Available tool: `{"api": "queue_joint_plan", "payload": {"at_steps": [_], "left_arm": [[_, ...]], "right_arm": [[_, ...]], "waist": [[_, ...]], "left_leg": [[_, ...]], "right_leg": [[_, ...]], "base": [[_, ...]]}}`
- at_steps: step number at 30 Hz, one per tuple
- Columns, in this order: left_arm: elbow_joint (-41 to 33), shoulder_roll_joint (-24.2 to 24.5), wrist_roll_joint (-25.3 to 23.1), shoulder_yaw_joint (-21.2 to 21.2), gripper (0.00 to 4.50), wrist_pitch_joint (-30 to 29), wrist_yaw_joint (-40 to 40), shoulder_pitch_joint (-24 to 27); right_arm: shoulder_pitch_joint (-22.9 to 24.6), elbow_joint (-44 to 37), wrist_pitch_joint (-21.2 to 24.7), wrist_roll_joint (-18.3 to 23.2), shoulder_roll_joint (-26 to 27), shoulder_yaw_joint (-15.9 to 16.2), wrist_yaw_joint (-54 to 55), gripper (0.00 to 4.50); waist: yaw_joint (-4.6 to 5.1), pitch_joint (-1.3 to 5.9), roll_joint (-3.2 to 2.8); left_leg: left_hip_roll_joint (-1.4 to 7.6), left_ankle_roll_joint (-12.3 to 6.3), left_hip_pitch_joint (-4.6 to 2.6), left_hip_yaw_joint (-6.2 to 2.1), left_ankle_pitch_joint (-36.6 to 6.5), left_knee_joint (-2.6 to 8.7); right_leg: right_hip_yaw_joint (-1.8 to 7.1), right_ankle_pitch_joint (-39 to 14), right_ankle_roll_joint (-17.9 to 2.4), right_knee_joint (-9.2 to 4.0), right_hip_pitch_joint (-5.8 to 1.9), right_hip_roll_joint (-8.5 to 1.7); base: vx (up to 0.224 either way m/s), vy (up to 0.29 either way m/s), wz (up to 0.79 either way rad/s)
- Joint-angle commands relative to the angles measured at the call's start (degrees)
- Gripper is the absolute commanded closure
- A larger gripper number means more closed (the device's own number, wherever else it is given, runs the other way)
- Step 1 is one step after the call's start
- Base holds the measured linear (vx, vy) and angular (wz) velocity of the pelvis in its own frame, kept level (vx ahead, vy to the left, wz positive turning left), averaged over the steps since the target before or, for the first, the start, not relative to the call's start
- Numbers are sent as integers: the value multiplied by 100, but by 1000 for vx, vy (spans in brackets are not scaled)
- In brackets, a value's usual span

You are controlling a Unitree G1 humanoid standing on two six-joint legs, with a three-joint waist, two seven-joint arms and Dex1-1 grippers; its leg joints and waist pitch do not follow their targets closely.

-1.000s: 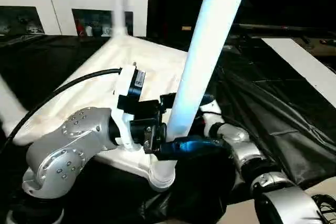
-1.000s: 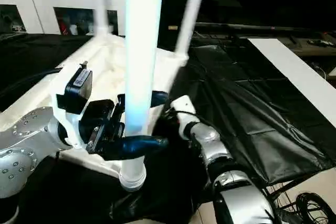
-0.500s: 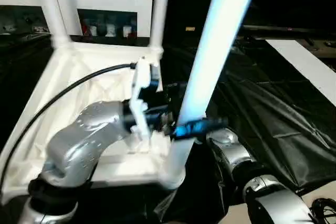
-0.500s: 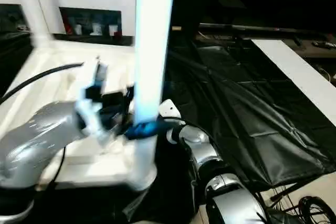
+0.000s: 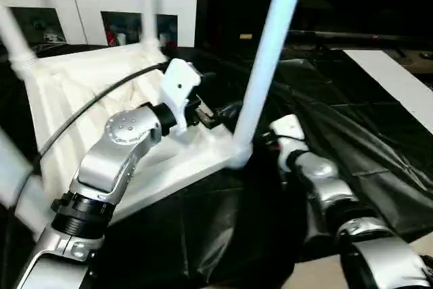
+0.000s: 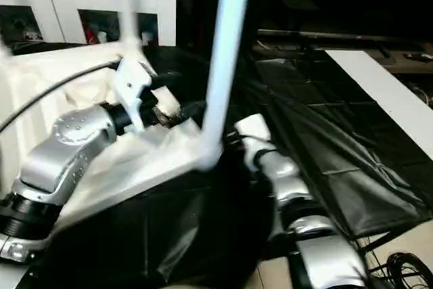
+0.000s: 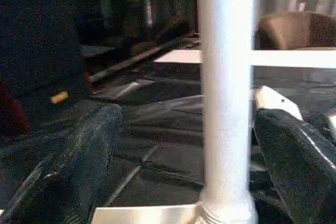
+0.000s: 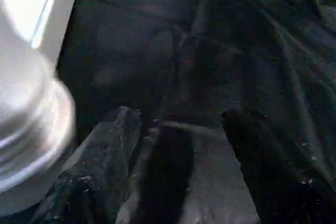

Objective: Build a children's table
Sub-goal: Rotate table base

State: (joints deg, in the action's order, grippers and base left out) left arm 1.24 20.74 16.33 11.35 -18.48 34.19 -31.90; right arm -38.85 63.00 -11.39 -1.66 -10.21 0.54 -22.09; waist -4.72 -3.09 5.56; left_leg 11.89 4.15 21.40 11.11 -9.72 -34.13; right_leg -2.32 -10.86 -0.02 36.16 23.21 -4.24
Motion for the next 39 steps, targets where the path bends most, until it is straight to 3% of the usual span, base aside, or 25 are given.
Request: {"api": "queue_joint_plan", "payload": {"at_steps": [1, 4, 7, 11, 16, 18, 19, 20, 24, 33, 34, 37, 39], "left_arm": [[3, 26, 111, 171, 4, -129, 355, 150], [31, 92, 114, 395, 4, -470, 526, 274], [214, -42, 28, 676, 4, -846, 492, 425], [350, -290, -31, 752, 4, -1031, 408, 505], [894, -351, -847, 1171, 4, -1174, -241, 465], [957, -383, -899, 1160, 4, -1245, -356, 458], [986, -413, -876, 1149, 4, -1278, -338, 493], [986, -413, -876, 1149, 4, -1278, -338, 493], [1061, -410, -1066, 1141, 4, -1155, -353, 543], [1047, -117, -1079, 1109, 4, -1012, 16, 607], [951, -12, -1015, 1038, 20, -1090, 184, 673], [844, 161, -836, 839, 43, -1176, 390, 766], [803, 262, -674, 711, 59, -1229, 555, 812]], "right_arm": [[-10, -117, -92, 124, -126, -102, -163, 145], [7, -146, -113, 144, -162, -126, -233, 145], [8, -186, -176, 191, -222, -160, -336, 145], [-10, -222, -213, 249, -238, -214, -416, 145], [72, -416, -166, 279, -83, -97, -578, 145], [99, -452, -158, 289, -33, -77, -613, 145], [183, -572, -124, 282, 98, -1, -702, 145], [183, -572, -124, 282, 98, -1, -702, 145], [416, -921, -64, 262, 359, 235, -1076, 145], [641, -1261, -2, 199, 341, 444, -1554, 145], [663, -1301, 27, 176, 275, 420, -1477, 145], [658, -1350, 95, 199, 174, 337, -1468, 145], [649, -1357, 104, 198, 101, 305, -1522, 145]], "waist": [[-40, 410, -132], [-59, 409, -129], [-75, 389, -139], [-87, 371, -135], [-59, 360, -121], [-54, 365, -126], [-44, 368, -69], [-53, 364, -101], [-33, 362, -101], [-22, 319, -116], [-18, 315, -89], [2, 316, -99], [6, 317, -96]], "left_leg": [[104, 238, -83, -58, -1135, 382], [99, 156, -100, -33, -1011, 370], [105, 161, -116, -24, -1134, 382], [119, 238, -123, -38, -1444, 405], [120, 220, -106, -71, -1670, 424], [125, 223, -100, -81, -1600, 426], [125, 201, -95, -73, -1543, 418], [127, 190, -86, -80, -1485, 427], [127, 158, -80, -82, -1501, 433], [139, 201, -111, -104, -1889, 472], [141, 204, -114, -105, -1931, 471], [136, 225, -87, -114, -1879, 485], [132, 213, -112, -103, -1909, 477]], "right_leg": [[180, -418, -1072, -321, -240, -282], [187, -114, -1184, -297, -242, -266], [190, -291, -1212, -325, -241, -270], [194, -733, -1131, -385, -240, -294], [194, -1359, -881, -457, -224, -310], [189, -1321, -885, -453, -223, -317], [185, -1238, -925, -450, -226, -311], [184, -1181, -962, -434, -229, -318], [186, -1145, -980, -436, -233, -316], [195, -1867, -857, -522, -176, -334], [193, -1976, -844, -527, -172, -341], [192, -1997, -801, -526, -189, -339], [195, -1971, -836, -528, -161, -330]], "base": [[0, 0, 0], [0, 0, 0], [0, 0, 0], [0, 0, 0], [0, 0, 0], [0, 0, 0], [0, 0, 0], [0, 0, 0], [0, 0, 0], [0, 0, 0], [0, 0, 0], [0, 0, 0], [0, 0, 0]]}}
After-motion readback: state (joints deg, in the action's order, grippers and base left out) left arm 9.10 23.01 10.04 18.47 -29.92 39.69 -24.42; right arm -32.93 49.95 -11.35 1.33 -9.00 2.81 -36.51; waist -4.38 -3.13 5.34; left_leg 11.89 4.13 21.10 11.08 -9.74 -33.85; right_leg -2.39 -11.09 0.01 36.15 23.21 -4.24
